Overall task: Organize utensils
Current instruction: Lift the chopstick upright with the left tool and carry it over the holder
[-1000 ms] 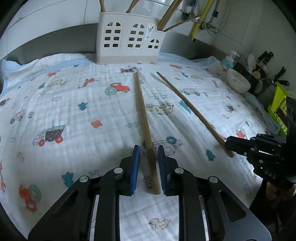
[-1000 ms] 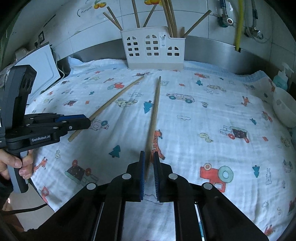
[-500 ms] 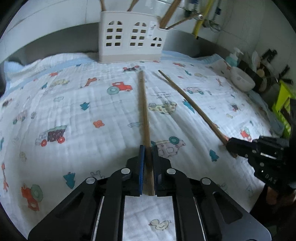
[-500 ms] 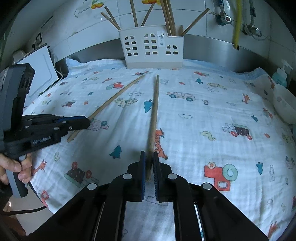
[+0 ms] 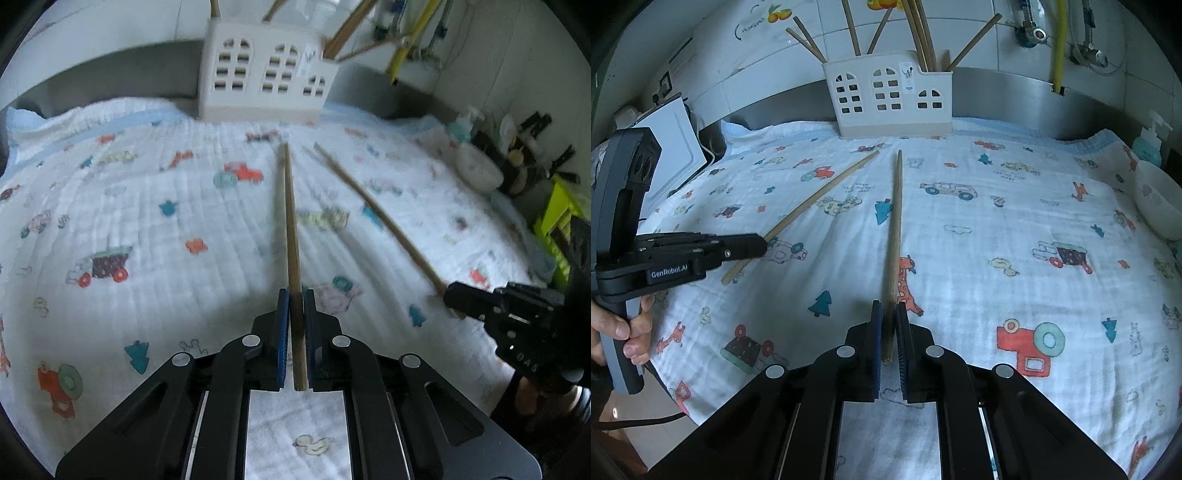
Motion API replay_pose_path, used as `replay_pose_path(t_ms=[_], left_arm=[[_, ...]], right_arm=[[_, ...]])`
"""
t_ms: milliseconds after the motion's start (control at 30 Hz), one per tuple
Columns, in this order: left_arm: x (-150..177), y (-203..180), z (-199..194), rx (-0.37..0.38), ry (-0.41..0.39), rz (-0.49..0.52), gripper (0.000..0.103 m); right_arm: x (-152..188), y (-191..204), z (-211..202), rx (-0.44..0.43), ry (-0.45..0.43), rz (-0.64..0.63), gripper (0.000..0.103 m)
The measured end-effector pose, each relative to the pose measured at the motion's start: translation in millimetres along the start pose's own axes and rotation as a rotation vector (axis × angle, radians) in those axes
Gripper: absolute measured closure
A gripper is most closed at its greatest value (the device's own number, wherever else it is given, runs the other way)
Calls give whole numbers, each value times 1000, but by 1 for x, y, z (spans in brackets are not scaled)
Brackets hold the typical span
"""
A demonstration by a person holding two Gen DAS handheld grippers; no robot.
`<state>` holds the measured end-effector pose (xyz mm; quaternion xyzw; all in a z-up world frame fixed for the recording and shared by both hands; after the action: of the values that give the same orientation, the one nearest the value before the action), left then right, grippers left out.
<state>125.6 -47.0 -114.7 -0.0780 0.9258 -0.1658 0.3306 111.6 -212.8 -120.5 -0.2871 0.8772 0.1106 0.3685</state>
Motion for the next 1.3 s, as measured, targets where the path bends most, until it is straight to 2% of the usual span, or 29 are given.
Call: replay_pose_path(t_ms=[100, 233, 433, 567, 900, 1300], left_arm=[[-9, -7, -17, -2, -75, 39, 98], [-23, -14, -32, -1, -132, 78, 98], [-44, -21, -50, 28, -199, 97, 98], [-56, -30, -58, 55, -241, 121, 98], [-79, -35, -61, 83, -253, 131, 98], [-130, -32, -64, 81, -254, 137, 98]], right_arm=[[-11, -4, -17, 16, -44, -11, 96], [-35, -10, -46, 40, -125, -31, 96], [-71, -17, -79, 41, -224, -55, 96], [-92, -20, -87, 33, -258, -62, 96], [-141, -35, -95, 51, -282, -116, 96], [-242, -77, -123, 126, -397, -137, 96]])
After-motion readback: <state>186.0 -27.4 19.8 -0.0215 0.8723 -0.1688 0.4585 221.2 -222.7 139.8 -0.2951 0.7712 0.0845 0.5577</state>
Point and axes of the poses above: each gripper's, at about its wrist camera, not at the fingertips, and z roughly the way its jaws point, y to its left, x to its underside, the point moved 5 cm from there along z, roughly the way its jaws point, and after that the axes turned 11 degrees about -z, right-handed, at the moved point
